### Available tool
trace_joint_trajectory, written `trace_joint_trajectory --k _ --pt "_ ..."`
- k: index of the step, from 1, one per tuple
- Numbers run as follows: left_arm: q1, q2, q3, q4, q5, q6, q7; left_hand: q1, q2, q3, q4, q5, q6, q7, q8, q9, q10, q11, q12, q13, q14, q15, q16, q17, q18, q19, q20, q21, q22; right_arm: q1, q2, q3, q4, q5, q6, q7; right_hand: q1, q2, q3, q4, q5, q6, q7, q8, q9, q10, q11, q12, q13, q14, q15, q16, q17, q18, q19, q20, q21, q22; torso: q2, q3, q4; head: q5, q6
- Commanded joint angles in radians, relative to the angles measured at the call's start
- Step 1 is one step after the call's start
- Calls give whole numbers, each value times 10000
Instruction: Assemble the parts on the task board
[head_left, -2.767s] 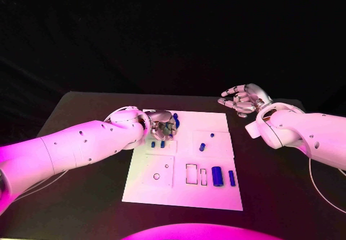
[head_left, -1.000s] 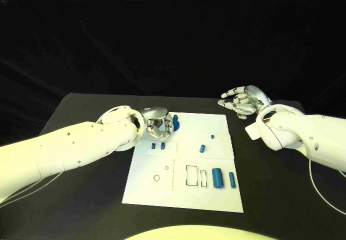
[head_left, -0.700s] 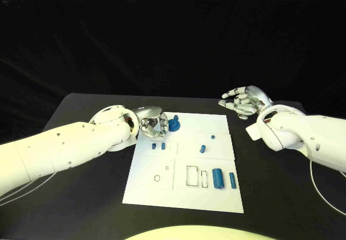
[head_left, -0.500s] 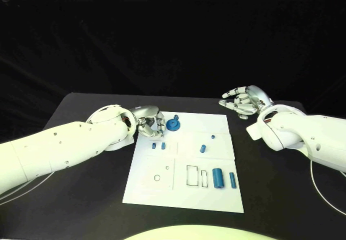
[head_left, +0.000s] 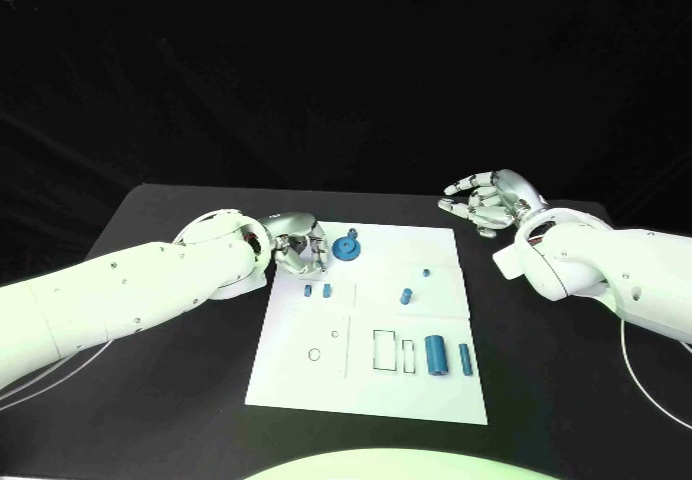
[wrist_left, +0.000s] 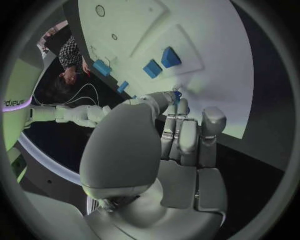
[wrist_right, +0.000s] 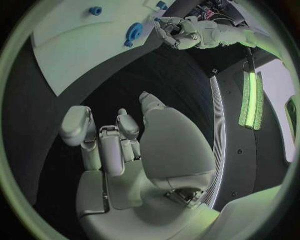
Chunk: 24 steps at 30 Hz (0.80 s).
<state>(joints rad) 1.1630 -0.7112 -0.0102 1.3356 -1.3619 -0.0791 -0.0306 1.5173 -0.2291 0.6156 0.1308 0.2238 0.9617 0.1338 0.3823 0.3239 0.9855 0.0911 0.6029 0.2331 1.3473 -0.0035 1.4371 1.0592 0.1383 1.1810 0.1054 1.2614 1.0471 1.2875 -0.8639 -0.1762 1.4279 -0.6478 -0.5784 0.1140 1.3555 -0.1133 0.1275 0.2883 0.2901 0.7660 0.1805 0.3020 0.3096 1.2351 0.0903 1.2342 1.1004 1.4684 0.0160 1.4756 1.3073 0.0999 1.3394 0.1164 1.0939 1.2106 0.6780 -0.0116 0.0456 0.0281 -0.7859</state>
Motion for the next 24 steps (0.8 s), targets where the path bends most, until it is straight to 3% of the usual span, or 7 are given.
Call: trace_joint_trajectory --k 1,24 --pt "-10 51 -9 -69 145 213 97 -75 -2 39 -46 34 91 12 -46 14 354 -276 -36 -12 40 23 -7 -8 -125 38 -1 -5 -9 -4 4 1 9 -79 26 128 -69 22 81 -1 -36 -18 -73 36 -9 19 -44 39 14 488 -78 -63 294 68 28 -52 -42 16 -4 5 -14 7 -5" --pt "-36 162 -51 -99 217 206 196 -97 -20 53 -98 -6 115 12 -84 27 403 -276 -94 -17 31 24 -20 -29 -119 13 4 -20 -24 -4 7 1 0 -79 23 127 -69 22 81 -1 -36 -18 -73 36 -9 19 -44 39 14 488 -78 -63 294 68 28 -52 -42 16 -1 2 -2 -30 -3"
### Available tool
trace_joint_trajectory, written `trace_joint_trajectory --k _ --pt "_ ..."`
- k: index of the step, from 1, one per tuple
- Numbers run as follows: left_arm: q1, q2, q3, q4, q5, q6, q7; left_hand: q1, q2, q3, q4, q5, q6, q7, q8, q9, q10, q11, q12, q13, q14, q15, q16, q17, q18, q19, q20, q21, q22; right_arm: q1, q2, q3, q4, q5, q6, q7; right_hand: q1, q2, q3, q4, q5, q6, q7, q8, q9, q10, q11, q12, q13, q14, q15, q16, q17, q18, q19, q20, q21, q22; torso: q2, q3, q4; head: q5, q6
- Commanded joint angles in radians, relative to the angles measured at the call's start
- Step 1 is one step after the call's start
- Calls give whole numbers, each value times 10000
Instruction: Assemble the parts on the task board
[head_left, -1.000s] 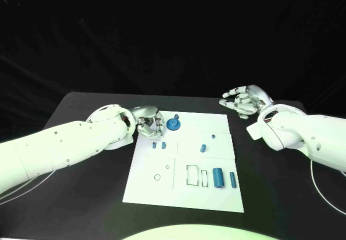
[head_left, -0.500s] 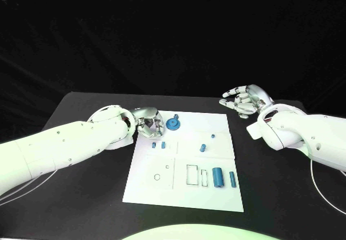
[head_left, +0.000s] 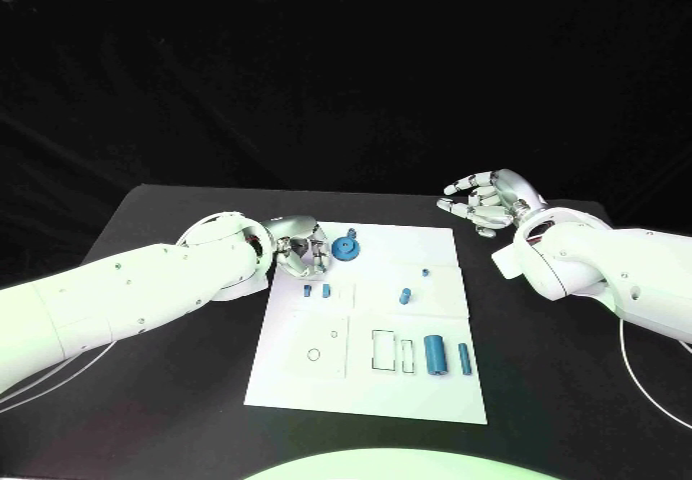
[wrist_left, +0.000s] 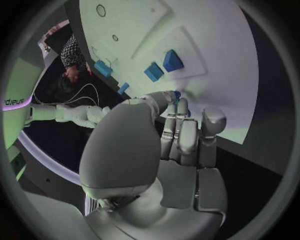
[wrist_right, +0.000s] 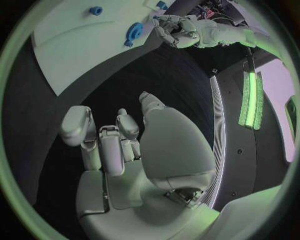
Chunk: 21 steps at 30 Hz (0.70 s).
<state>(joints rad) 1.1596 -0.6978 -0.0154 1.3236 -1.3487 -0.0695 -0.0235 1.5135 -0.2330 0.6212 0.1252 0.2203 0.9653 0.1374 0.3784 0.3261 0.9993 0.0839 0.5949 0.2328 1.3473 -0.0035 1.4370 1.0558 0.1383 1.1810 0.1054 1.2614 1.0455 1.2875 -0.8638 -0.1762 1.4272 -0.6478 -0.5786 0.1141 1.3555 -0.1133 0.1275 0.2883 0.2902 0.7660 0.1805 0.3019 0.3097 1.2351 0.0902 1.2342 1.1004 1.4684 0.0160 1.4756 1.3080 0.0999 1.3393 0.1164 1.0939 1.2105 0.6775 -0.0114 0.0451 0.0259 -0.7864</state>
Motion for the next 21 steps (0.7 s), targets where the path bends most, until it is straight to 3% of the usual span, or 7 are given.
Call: trace_joint_trajectory --k 1,21 --pt "-2 33 1 20 86 120 125 -59 20 -3 -41 29 79 -24 -45 6 266 -204 -15 -14 31 24 -19 5 -119 14 4 -19 -8 -4 6 1 6 -79 26 125 -69 22 81 -1 -36 -18 -73 37 -10 18 -44 39 13 489 -78 -63 287 68 28 -52 -42 16 4 0 4 -8 1" --pt "-4 174 -54 -126 -74 673 -190 -103 21 -7 -71 -29 131 -25 -66 26 325 -207 -62 -12 71 26 2 85 -120 14 6 -15 4 -4 -9 1 14 -79 30 124 -69 22 81 -1 -36 -18 -73 37 -10 18 -44 39 13 489 -78 -63 287 68 28 -52 -42 16 7 1 -10 -29 -20"
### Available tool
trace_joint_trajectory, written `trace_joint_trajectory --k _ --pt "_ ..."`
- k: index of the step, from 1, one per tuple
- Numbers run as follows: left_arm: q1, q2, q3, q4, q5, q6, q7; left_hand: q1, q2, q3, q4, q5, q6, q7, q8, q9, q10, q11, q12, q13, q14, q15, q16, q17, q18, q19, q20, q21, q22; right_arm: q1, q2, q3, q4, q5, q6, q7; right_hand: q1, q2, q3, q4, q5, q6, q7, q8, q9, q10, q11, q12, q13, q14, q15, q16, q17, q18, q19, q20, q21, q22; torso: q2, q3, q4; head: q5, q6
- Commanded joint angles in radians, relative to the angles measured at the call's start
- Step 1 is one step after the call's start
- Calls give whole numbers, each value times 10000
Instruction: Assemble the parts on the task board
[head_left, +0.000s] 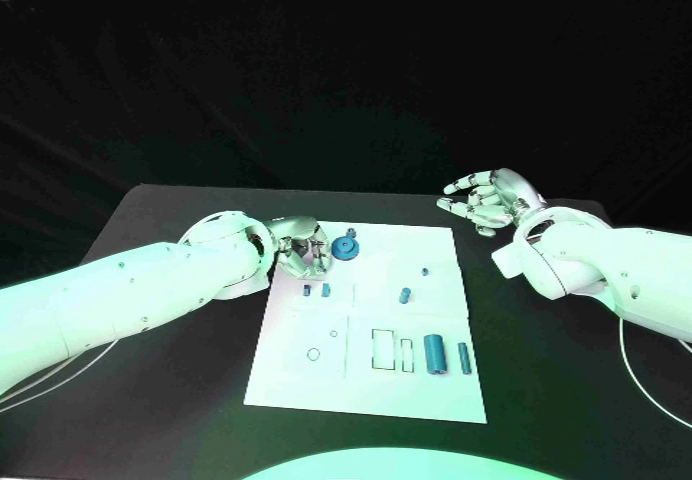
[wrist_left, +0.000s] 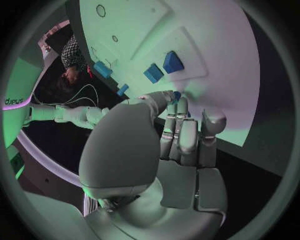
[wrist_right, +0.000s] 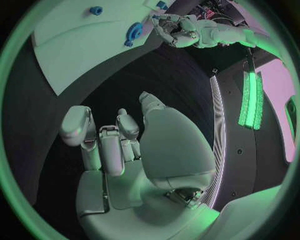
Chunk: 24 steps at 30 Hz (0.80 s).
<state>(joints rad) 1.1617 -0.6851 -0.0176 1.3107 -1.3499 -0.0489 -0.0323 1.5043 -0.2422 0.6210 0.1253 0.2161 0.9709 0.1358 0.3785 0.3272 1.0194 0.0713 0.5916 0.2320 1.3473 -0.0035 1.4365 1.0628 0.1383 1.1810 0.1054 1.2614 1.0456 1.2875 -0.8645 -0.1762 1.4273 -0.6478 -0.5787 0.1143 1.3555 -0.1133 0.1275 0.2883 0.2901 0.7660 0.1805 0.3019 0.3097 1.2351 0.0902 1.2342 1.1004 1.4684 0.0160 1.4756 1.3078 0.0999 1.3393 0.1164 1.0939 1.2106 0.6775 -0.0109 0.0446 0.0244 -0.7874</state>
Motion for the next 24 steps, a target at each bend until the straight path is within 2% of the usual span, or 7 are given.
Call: trace_joint_trajectory --k 1,15,24 --pt "-25 57 -38 -9 -74 504 -116 -16 115 -7 -76 7 83 -10 -67 18 132 -83 -32 -3 69 25 7 9 -124 25 6 -6 18 -4 -4 1 13 -79 30 123 -69 22 81 -1 -36 -18 -73 38 -10 18 -44 39 14 489 -78 -63 289 68 28 -52 -42 15 7 -3 -3 -15 -14" --pt "-31 106 -66 -64 -83 553 -99 -82 125 -26 -125 -46 186 -42 -84 59 231 -119 -80 17 96 1 25 42 -122 26 0 -5 25 -4 -13 1 14 -79 33 124 -69 22 81 -1 -36 -18 -73 38 -10 18 -44 39 14 489 -78 -63 289 68 28 -52 -42 15 -3 -1 14 -27 -22" --pt "-32 80 -68 -69 30 400 -48 -227 161 30 -172 -46 -2 38 -362 45 69 -14 -436 -47 -46 78 -44 -175 -63 -222 24 -201 -251 -4 -14 1 9 -79 35 125 -69 22 81 -1 -36 -18 -73 38 -10 18 -44 39 14 489 -78 -63 289 68 28 -52 -42 15 0 -4 7 -18 -8"
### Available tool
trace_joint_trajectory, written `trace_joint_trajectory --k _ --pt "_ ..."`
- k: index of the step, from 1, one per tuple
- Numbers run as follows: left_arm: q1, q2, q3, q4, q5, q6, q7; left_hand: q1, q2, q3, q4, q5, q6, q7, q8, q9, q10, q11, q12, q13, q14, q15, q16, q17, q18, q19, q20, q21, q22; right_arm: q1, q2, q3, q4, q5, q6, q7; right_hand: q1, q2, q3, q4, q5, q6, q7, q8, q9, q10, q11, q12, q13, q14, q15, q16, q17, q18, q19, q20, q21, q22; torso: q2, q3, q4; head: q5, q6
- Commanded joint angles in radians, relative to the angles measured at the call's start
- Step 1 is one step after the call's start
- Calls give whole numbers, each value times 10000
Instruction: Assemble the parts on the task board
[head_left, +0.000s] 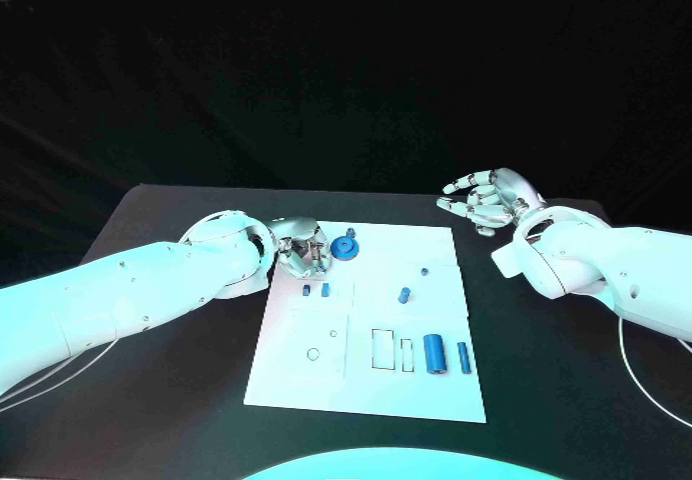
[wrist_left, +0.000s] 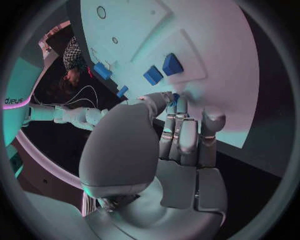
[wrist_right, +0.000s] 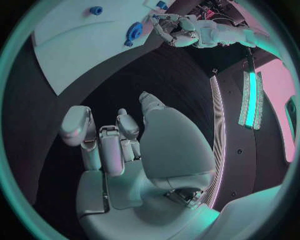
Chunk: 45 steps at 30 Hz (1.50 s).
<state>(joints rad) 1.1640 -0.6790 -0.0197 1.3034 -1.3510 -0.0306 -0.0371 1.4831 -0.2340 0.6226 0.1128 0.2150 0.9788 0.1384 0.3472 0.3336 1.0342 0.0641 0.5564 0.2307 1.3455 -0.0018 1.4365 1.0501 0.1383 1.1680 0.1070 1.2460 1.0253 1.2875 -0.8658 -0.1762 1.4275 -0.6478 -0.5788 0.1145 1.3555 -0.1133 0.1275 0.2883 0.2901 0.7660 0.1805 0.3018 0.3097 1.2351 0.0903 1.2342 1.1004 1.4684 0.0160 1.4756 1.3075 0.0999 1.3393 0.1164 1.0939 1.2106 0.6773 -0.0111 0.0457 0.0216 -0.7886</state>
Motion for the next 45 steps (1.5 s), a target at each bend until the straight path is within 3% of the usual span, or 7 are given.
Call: trace_joint_trajectory --k 1,7,28,37,45 --pt "-55 16 -47 5 59 198 7 -33 75 22 -59 -32 -112 27 -94 -22 -113 80 -148 -48 -57 78 -57 -89 -58 -115 19 -64 -67 -4 0 1 7 -79 36 123 -69 22 81 -1 -36 -18 -73 38 -11 19 -44 39 13 489 -78 -63 292 68 28 -52 -42 15 0 -2 -4 11 2" --pt "-56 2 -47 7 156 101 37 -188 5 44 -50 -18 -367 105 -369 -71 -223 167 -405 -99 -166 157 -100 -242 -18 -268 78 -191 -232 -4 1 1 4 -79 33 121 -69 22 81 -1 -36 -18 -73 38 -11 19 -44 39 13 489 -78 -63 292 68 28 -52 -42 15 2 0 -1 9 2" --pt "-58 -29 -47 13 222 19 12 -301 -63 54 -25 -2 -498 136 -528 -103 -215 192 -510 -106 -224 186 -119 -324 -3 -316 106 -243 -286 -5 1 1 5 -79 30 122 -69 22 81 -1 -36 -18 -73 38 -11 19 -44 39 13 489 -78 -63 292 68 28 -52 -42 15 2 1 -6 23 12" --pt "-58 -47 -47 9 224 96 -115 -422 -199 137 -31 -8 -1218 102 -1119 -323 -142 141 -710 -80 -236 153 -107 -336 15 -345 89 -316 -350 -5 -3 1 8 -79 14 102 -74 13 108 -1 -38 -28 -76 76 -31 19 -48 42 -8 485 -83 -78 272 72 28 -58 -78 8 1 1 -4 25 11" --pt "-58 -65 -48 -22 223 146 -218 -463 -233 129 -13 -8 -1399 74 -1260 -391 -134 138 -762 -68 -257 150 -112 -367 20 -364 80 -350 -383 -5 -5 1 8 -79 -3 102 -74 13 108 -1 -38 -28 -76 76 -31 19 -48 42 -8 485 -83 -78 272 72 28 -58 -78 8 3 -2 -6 22 9"
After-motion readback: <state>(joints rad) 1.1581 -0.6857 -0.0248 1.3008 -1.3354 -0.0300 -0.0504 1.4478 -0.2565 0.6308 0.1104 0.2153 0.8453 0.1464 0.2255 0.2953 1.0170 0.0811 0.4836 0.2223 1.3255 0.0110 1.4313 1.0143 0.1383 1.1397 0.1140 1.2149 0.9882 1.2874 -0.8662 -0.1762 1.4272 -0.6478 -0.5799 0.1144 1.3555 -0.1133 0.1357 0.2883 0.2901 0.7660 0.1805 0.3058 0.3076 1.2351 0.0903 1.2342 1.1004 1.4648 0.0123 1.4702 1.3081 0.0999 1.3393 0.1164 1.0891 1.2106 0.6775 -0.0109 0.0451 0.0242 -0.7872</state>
